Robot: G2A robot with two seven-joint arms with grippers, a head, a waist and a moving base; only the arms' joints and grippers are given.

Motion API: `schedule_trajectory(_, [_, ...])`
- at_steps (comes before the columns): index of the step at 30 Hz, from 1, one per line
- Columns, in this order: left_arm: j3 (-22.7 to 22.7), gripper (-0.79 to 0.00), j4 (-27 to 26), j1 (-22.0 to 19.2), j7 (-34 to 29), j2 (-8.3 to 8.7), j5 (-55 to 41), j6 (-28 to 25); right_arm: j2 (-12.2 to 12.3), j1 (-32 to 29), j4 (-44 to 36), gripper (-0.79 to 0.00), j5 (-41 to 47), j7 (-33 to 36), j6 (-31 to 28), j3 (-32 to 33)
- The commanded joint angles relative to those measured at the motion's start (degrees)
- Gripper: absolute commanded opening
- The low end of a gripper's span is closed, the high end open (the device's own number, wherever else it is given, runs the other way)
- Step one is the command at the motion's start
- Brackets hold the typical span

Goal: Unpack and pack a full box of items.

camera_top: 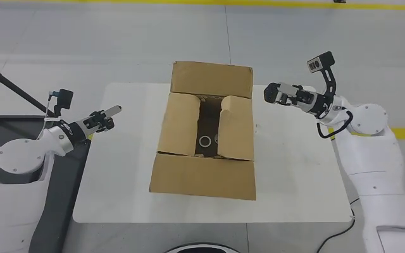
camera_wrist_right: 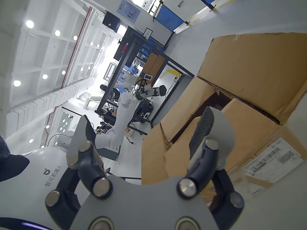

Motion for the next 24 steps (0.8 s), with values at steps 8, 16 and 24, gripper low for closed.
schedule_trajectory(8, [0.00,0.000,0.00,0.00,0.00,0.00,0.00,0.00,-0.41,-0.75,1.70,0.000,-3.84,-6.50,-4.55,-0.86])
schedule_trajectory(16, [0.00,0.000,0.00,0.00,0.00,0.00,0.00,0.00,-2.20,6.80,14.34,0.000,-6.76,-6.35,-14.13,-5.05])
schedule_trajectory(24, [0.00,0.000,0.00,0.00,0.00,0.00,0.00,0.00,-6.51,15.86,29.65,0.000,-11.15,-12.21,-19.50,-12.80])
